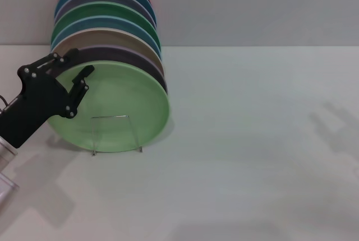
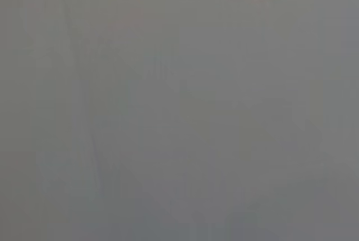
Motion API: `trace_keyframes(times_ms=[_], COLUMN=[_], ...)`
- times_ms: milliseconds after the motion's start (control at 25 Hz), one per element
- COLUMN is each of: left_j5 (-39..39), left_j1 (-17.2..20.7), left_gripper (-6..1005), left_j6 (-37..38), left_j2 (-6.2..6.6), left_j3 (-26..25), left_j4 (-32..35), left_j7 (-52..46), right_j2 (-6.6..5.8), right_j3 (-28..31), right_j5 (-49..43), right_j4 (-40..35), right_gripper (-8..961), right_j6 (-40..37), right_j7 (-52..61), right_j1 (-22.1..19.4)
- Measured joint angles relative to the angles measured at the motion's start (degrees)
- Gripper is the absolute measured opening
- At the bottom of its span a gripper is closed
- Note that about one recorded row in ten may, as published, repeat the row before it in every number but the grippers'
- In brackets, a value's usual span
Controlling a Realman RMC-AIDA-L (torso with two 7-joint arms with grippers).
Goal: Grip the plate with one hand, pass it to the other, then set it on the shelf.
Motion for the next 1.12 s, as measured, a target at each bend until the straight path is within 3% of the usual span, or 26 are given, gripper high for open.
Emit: trace_keyframes(times_ms=[120,240,280,440,600,720,1120], left_j5=[0.0,0.0,-0.1,-0.1,-0.1,-0.1,-0.1], left_j1=[0.3,0.7,2.2,3.0,6.0,8.8,11.8], left_gripper=[298,318,324,325,326,327,392], left_j6=[-0.1,0.0,0.5,0.7,2.5,5.6,10.4], left_j2=[-0.23,-0.38,-1.21,-1.63,-2.37,-2.25,-2.65], left_j3=[0.0,-0.1,-0.2,-0.2,-0.3,-1.5,-8.9], left_j4=[0.0,0.0,-0.2,-0.2,-1.7,-4.8,-5.5], left_j7=[0.5,1.1,3.7,5.4,6.5,6.5,4.4], right_j2=[0.0,0.0,0.0,0.0,-0.09,-0.09,-0.06], right_j3=[0.0,0.0,0.0,0.0,0.0,0.0,0.4], right_j5=[0.0,0.0,0.0,0.0,0.0,0.0,0.1], right_j4=[0.0,0.0,0.0,0.0,0.0,0.0,-0.3], right_gripper=[587,587,587,587,587,587,587], right_j6=[0.0,0.0,0.0,0.0,0.0,-0.1,-0.4], right_j7=[0.0,0.0,0.0,0.0,0.0,0.0,-2.3], right_j1=[-0.1,-0.1,-0.1,0.0,0.3,0.4,0.5])
